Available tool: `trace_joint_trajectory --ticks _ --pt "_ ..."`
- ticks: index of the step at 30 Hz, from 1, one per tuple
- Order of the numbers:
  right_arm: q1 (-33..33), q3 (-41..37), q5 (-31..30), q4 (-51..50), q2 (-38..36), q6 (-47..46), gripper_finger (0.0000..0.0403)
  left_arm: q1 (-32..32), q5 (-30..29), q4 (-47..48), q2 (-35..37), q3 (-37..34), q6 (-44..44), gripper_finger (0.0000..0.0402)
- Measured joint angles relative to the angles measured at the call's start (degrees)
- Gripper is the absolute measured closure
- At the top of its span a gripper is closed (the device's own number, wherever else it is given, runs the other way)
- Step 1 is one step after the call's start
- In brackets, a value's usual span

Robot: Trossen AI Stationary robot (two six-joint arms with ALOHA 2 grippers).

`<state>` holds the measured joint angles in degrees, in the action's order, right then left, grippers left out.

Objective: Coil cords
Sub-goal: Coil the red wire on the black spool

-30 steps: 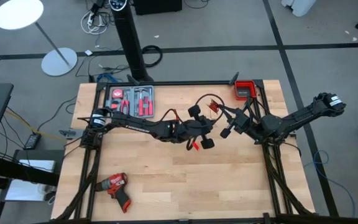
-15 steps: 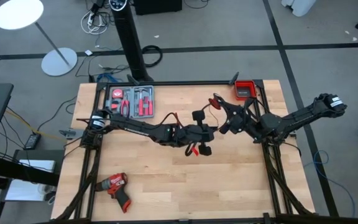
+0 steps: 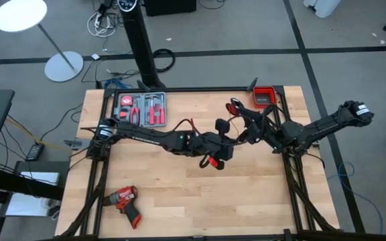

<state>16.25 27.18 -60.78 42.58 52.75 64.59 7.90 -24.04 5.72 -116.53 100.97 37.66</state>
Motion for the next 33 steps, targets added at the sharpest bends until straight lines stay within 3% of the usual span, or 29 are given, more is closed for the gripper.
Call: trace_joint_trajectory --ticks 5,13,18,24,33 --pt "2.30 0.00 0.44 0.06 0.00 0.58 0.0402 -0.80 2.04 8.74 0.00 4.79 1.34 0.0401" --pt "6.58 -0.01 2.36 -0.58 0.00 -1.39 0.0402 -2.50 10.62 19.68 -0.03 11.74 5.20 0.0401" --pt "5.93 -0.02 -2.46 2.12 -0.03 -1.80 0.0402 -2.28 13.21 19.51 0.03 12.94 3.22 0.0401" --pt "4.98 -0.02 -0.53 8.20 -0.88 -1.54 0.0402 -0.86 13.21 19.77 -0.59 12.89 2.43 0.0401" --pt "3.93 -0.04 2.59 8.90 -1.01 -7.86 0.0402 -0.13 12.86 17.91 -3.26 12.83 0.80 0.0401"
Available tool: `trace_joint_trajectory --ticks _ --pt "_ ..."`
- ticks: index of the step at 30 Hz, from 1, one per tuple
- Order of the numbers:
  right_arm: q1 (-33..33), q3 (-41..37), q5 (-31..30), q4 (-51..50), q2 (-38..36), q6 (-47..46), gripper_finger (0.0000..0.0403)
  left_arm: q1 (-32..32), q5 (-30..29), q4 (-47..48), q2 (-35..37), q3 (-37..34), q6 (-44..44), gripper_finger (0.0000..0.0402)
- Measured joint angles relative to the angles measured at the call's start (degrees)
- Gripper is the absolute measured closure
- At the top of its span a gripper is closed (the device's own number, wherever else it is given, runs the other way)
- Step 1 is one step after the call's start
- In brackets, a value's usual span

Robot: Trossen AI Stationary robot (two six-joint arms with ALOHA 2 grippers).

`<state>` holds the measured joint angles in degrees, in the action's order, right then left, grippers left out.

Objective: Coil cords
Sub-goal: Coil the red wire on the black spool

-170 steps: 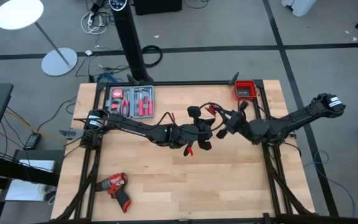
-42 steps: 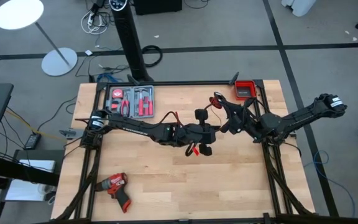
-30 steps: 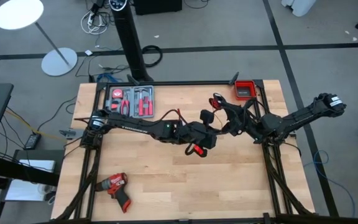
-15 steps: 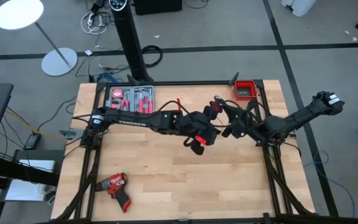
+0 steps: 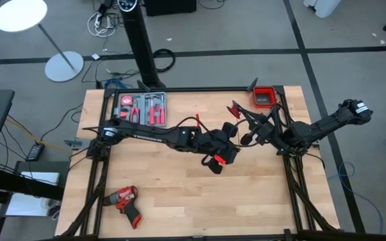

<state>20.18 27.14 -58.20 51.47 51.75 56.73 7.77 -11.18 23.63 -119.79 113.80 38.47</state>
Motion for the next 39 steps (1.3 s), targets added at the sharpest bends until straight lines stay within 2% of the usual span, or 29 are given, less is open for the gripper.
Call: trace_joint_trajectory --ticks 8,13,16,24,30,39 --pt "1.03 -0.02 1.14 0.70 -0.17 -2.72 0.0402 0.02 -10.75 -0.72 -1.61 -0.04 -0.70 0.0401" --pt "3.44 -0.02 0.90 1.12 -2.01 -2.53 0.0402 -0.57 -14.89 0.38 -1.57 -0.91 -3.17 0.0401" --pt "4.98 -0.02 0.38 1.21 -3.51 -1.54 0.0402 -1.07 -15.34 1.87 -1.57 -0.92 -3.60 0.0401" --pt "9.04 -0.02 -1.00 1.25 -4.98 0.28 0.0402 -1.85 -21.23 -0.31 -1.55 -2.03 -2.72 0.0401" --pt "10.58 -0.02 -0.27 1.26 -4.94 -2.11 0.0402 -3.67 -22.70 -4.63 -1.55 -2.05 -2.61 0.0401" --pt "12.90 -0.02 -0.04 0.99 -4.92 -3.82 0.0402 -4.57 -22.18 -9.03 -1.55 -2.05 3.34 0.0401"
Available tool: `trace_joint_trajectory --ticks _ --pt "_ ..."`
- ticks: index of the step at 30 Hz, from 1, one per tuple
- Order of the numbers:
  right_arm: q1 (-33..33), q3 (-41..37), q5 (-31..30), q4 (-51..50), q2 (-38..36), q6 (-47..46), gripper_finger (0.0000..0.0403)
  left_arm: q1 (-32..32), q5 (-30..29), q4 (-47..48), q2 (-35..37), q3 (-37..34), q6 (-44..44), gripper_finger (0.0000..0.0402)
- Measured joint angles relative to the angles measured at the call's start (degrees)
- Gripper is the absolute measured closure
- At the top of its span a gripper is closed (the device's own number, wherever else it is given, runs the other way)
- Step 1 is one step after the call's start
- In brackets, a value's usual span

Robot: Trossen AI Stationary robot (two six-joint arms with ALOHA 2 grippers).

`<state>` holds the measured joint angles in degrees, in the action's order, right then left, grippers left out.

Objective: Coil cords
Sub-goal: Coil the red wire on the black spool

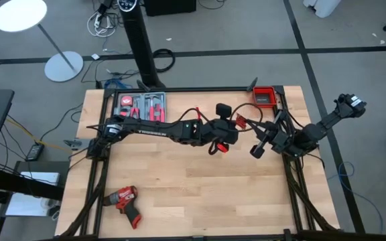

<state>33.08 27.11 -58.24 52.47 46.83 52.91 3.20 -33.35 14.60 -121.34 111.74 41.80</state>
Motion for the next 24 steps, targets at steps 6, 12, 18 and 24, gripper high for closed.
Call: trace_joint_trajectory --ticks 6,12,18,24 --pt "0.98 0.00 -0.01 0.11 0.00 -1.73 0.0402 -0.21 1.76 -3.83 0.00 0.00 4.32 0.0401" --pt "2.35 0.00 -1.10 0.25 -0.10 -1.73 0.0402 -0.94 -0.29 -3.92 0.00 0.00 7.46 0.0401" --pt "4.41 0.00 -4.11 0.21 -0.56 -0.33 0.0402 -1.18 -4.85 -4.15 0.00 0.00 10.43 0.0401" --pt "5.58 0.00 -4.73 0.04 -1.51 0.27 0.0402 -1.29 -9.19 -5.14 0.02 0.07 13.51 0.0401"
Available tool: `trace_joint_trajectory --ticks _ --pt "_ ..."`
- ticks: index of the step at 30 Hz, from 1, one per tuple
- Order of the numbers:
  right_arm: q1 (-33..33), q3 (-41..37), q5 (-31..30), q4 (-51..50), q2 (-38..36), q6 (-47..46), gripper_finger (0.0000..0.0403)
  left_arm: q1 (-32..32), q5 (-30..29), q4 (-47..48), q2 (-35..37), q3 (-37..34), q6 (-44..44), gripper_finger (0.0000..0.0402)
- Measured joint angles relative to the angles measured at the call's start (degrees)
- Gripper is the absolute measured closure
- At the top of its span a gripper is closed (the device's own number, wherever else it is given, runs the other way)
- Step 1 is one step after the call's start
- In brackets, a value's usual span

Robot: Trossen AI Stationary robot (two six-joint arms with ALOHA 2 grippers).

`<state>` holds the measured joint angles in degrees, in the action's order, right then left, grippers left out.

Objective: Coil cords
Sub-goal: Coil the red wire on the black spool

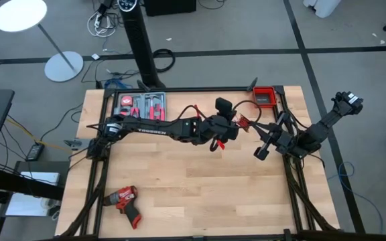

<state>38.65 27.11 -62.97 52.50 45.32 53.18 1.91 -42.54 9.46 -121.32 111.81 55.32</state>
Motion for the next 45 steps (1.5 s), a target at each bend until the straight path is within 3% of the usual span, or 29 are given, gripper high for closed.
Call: trace_joint_trajectory --ticks 6,18,26,31,36,45 --pt "-0.31 0.00 0.38 0.30 -0.01 -0.06 0.0402 0.05 0.64 -2.73 0.02 0.00 -0.64 0.0401" --pt "-8.83 0.00 6.02 7.09 0.44 -4.26 0.0403 1.05 3.22 -5.28 0.02 0.00 -4.61 0.0401" --pt "-15.24 0.00 3.22 6.37 2.15 -2.63 0.0403 0.95 3.21 -8.61 0.02 -0.07 -4.68 0.0401" --pt "-17.03 0.00 6.26 6.39 3.21 -4.37 0.0403 -0.10 5.15 -5.42 0.02 -0.07 -4.69 0.0401" --pt "-17.94 0.00 4.75 5.39 3.16 -0.84 0.0403 0.30 6.38 -3.23 0.02 -0.57 -3.93 0.0401" --pt "-15.89 0.00 -1.85 -13.06 3.04 6.05 0.0403 2.52 -4.72 2.08 0.02 -1.40 0.16 0.0401"
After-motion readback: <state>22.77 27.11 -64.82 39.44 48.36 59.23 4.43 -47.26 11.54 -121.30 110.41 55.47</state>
